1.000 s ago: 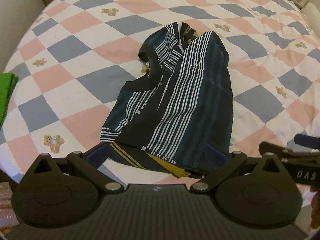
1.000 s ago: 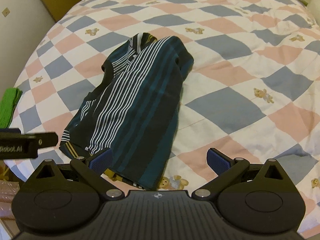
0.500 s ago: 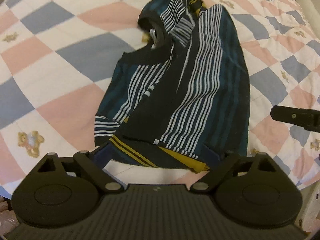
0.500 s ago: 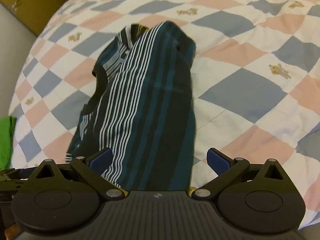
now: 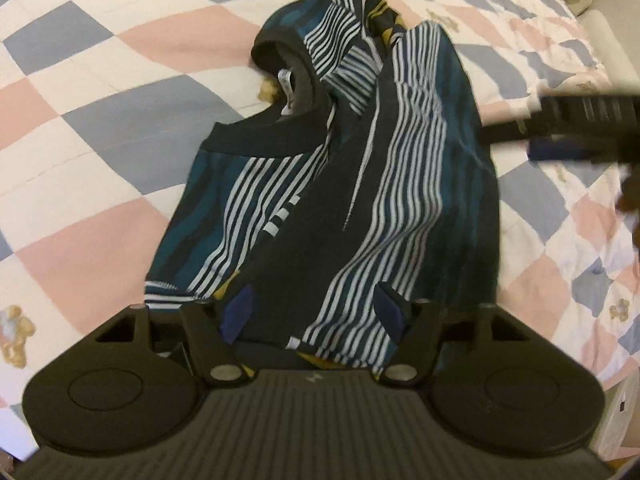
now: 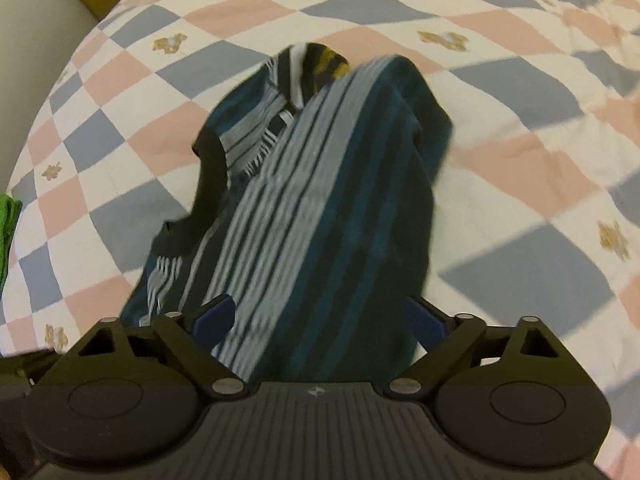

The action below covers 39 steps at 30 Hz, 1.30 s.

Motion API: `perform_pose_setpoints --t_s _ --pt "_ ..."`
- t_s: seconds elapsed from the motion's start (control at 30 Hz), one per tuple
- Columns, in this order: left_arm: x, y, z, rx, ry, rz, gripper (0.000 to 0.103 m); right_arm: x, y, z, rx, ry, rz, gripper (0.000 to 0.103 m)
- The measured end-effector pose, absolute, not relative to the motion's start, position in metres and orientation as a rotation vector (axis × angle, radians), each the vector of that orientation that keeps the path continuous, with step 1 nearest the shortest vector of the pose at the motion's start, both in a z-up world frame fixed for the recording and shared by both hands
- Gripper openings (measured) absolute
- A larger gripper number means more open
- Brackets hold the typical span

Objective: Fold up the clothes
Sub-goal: 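Grasp the sweater hem with the left tool while the right tool grasps the hem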

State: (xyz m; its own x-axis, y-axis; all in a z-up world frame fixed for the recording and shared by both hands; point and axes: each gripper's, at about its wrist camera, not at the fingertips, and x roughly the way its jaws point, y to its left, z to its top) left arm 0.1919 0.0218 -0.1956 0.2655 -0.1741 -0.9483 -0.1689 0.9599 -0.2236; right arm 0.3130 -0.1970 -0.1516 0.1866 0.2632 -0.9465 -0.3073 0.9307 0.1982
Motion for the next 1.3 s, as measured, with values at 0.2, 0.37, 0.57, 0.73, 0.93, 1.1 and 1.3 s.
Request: perform_pose_setpoints --t_s 0.2,0.37,0.57,0.73,0.93,1.1,1.3 --pt "0.205 0.014 -0.217 -0.263 1.315 0.012 0.038 0.364 -0.158 -0.175 -0.053 1.295 0.429 0.089" --pt "0.203 0.006 -0.221 -0.208 1.303 0.037 0.019 0.371 -0.173 -0.179 -0.029 1.299 0.409 0.088" --pt "0.19 -0.012 -0.2 -0.257 1.259 -0.04 0.007 0.37 -0.203 -0.181 0.014 1.309 0.38 0.02" --pt "0.176 -0.057 -0.175 -0.334 1.219 -0.239 0.007 0.369 -0.23 -0.181 0.051 1.317 0.354 0.01" --pt "0.161 -0.123 -0.158 -0.423 1.17 -0.384 0.01 0.325 -0.387 -0.159 0.082 1.365 0.105 0.009" --pt "0.15 -0.115 -0.161 -0.388 1.193 -0.203 0.032 0.297 -0.48 -0.185 0.074 1.488 -0.086 0.008" --pt "0.164 -0.069 -0.182 -0.335 1.214 0.057 0.031 0.308 -0.448 -0.178 0.105 1.422 0.166 0.033"
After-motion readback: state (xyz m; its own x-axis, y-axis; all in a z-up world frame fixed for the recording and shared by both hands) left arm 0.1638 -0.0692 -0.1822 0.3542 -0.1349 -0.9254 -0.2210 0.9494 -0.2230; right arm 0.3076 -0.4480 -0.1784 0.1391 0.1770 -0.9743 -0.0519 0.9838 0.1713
